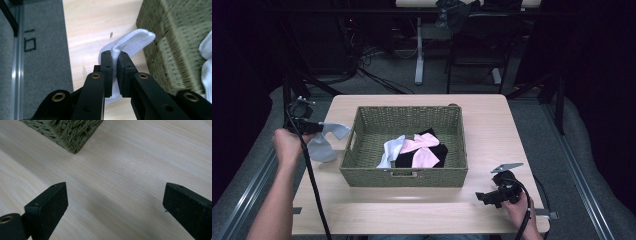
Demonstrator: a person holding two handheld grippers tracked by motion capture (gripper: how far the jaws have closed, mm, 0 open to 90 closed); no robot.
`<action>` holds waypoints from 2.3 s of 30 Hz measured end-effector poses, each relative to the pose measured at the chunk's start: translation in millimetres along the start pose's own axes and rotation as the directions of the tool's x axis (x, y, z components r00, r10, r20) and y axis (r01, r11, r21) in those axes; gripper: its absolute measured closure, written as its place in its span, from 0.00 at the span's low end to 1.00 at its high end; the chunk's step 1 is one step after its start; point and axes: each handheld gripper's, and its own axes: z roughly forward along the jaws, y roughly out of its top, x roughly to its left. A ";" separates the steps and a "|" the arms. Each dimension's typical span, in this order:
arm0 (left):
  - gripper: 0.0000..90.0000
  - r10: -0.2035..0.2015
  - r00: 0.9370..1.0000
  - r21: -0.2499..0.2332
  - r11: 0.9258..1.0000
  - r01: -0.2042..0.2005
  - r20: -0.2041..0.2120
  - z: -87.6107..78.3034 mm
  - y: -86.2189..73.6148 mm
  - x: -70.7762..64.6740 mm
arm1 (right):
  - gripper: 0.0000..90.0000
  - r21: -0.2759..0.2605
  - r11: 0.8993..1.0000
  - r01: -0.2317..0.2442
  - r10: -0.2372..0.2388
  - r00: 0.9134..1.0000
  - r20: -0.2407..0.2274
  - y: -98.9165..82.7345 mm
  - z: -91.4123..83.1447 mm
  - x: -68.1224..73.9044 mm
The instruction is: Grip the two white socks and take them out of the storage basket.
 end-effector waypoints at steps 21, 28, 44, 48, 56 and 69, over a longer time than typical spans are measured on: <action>0.81 -0.126 0.983 0.188 0.977 0.100 0.132 83.3 -52.8 3.9 | 0.06 -0.001 1.000 0.001 -0.001 1.000 0.017 -0.1 -0.3 0.0; 0.36 -0.142 0.976 0.147 0.982 0.118 0.164 71.9 -54.5 8.9 | 0.06 -0.006 1.000 -0.002 0.002 1.000 0.015 -1.1 -1.9 -2.9; 0.09 0.000 0.989 0.019 1.000 -0.003 0.150 -5.0 -8.0 -19.4 | 0.06 -0.026 0.999 -0.025 0.026 1.000 0.013 -3.7 -5.4 -6.1; 0.08 0.042 0.986 -0.016 0.999 -0.040 0.161 -19.4 6.7 -37.2 | 0.06 -0.040 0.999 -0.029 0.029 1.000 0.009 -4.1 -5.6 -6.4; 0.07 0.091 0.981 -0.019 0.996 -0.089 0.174 -27.4 27.1 -59.7 | 0.06 -0.036 0.999 -0.014 0.014 1.000 0.005 0.7 -3.3 -5.7; 0.04 0.147 0.962 -0.019 0.989 -0.147 0.228 4.0 39.3 -104.0 | 0.06 -0.063 0.997 -0.046 0.046 0.999 -0.004 0.5 -9.1 -9.2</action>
